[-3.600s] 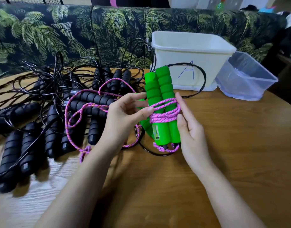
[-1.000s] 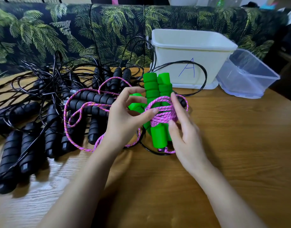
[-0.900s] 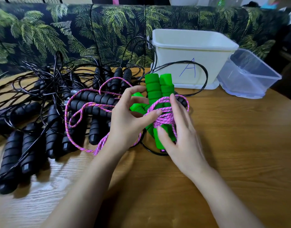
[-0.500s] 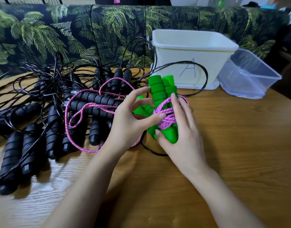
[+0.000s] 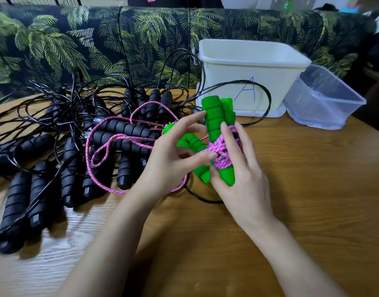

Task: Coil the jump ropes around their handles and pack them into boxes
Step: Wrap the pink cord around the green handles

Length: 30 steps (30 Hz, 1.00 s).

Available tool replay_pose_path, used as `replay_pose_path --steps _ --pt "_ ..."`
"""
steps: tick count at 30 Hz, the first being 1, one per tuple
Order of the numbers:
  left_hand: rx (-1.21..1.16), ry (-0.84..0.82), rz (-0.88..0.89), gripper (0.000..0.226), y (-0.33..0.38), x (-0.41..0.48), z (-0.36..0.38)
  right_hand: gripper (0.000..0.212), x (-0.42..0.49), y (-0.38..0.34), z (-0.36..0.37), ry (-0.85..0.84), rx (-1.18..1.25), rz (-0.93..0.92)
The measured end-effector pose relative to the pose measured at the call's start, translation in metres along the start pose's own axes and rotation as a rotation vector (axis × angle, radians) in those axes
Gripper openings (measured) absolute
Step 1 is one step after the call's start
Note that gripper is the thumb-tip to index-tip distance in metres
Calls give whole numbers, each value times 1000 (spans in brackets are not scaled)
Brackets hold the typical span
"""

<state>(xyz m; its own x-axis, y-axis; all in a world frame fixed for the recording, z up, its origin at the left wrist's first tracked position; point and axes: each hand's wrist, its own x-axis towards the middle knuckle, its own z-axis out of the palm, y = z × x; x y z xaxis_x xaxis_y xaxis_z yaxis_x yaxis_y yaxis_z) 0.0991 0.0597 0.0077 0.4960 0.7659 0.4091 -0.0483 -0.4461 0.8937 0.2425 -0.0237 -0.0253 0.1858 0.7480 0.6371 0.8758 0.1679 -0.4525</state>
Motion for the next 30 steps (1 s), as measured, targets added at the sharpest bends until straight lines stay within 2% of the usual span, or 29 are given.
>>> replay_pose_path --steps 4,10,13,19,25,30 --pt "22 -46 11 61 0 2 -6 74 1 0 0 6 136 35" --pt "-59 36 23 50 2 3 -8 76 0 -4 1 -30 296 15" --pt "-134 44 -23 54 3 1 -7 74 0 -6 1 -24 320 8" --pt "-66 101 13 59 7 0 -2 78 -1 -2 1 -28 148 22" --pt "-24 75 60 56 6 1 -5 75 -1 -2 2 57 329 57" --pt "-77 55 -30 60 0 1 -7 70 -2 -6 1 54 370 19"
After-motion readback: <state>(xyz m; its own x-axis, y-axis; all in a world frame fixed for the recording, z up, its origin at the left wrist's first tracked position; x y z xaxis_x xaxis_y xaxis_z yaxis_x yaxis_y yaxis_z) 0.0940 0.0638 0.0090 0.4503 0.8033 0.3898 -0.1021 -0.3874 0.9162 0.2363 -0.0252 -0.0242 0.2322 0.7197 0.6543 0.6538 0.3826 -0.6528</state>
